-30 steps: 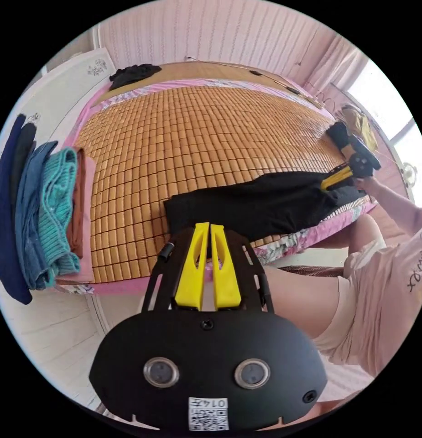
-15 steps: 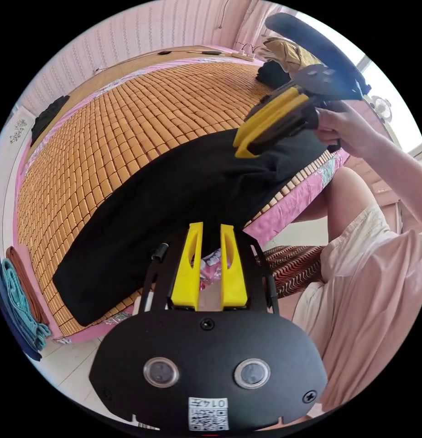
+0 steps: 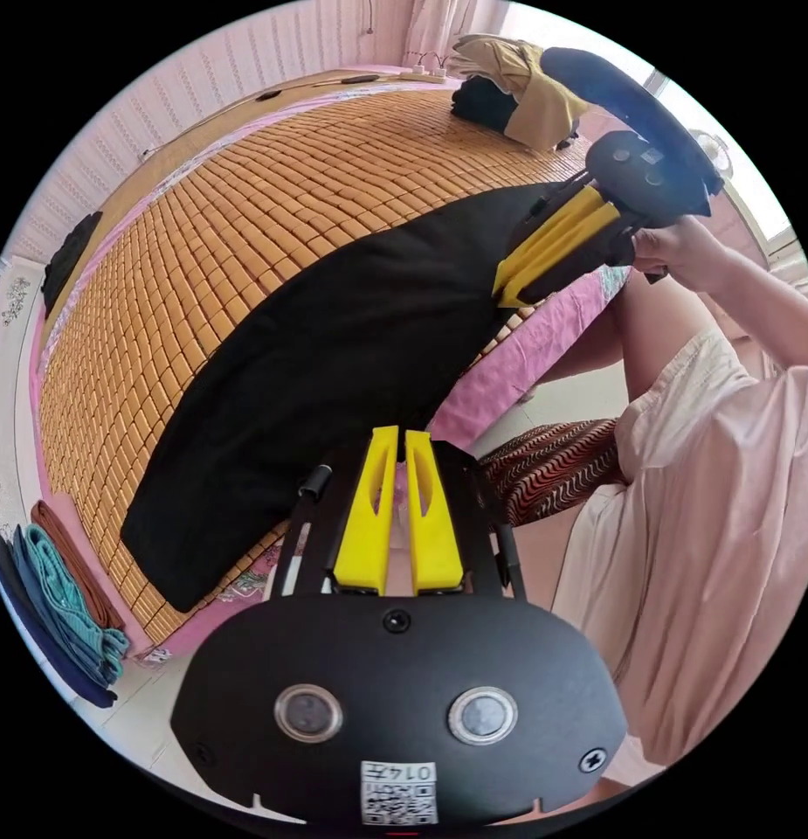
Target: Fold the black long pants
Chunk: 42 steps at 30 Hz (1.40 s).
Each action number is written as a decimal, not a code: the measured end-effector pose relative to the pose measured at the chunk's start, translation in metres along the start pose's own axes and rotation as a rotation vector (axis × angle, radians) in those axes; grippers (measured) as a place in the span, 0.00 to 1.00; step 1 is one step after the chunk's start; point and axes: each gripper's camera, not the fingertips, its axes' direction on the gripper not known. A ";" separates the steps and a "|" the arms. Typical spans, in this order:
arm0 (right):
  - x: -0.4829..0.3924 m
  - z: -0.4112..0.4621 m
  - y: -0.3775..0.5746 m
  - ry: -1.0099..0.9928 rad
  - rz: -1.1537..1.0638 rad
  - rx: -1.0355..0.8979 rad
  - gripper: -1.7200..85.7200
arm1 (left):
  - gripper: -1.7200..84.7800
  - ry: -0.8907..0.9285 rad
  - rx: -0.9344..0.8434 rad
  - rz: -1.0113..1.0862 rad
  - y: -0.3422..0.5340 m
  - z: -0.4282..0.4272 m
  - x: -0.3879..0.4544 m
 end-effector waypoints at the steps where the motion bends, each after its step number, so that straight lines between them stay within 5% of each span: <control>1: 0.004 0.013 0.002 -0.017 0.014 -0.025 0.08 | 0.02 0.004 -0.019 -0.009 -0.001 0.008 0.000; 9: 0.038 -0.004 0.063 -0.053 0.204 0.090 0.08 | 0.08 0.043 -0.063 0.048 -0.007 0.000 0.023; 18: 0.135 0.003 0.181 0.215 0.796 0.012 0.01 | 0.01 0.085 0.094 0.085 -0.075 0.029 0.080; 22: 0.176 0.000 0.222 0.429 1.014 -0.041 0.01 | 0.01 0.046 0.031 0.113 -0.107 0.057 0.105; 28: 0.226 0.011 0.270 0.270 1.218 -0.011 0.01 | 0.01 0.006 0.004 0.118 -0.119 0.077 0.118; 36: 0.225 0.011 0.229 0.350 1.065 -0.070 0.01 | 0.01 -0.006 -0.014 0.132 -0.118 0.076 0.139; 42: 0.126 0.001 0.087 0.145 0.428 0.163 0.01 | 0.01 0.008 0.031 0.105 -0.130 0.072 0.143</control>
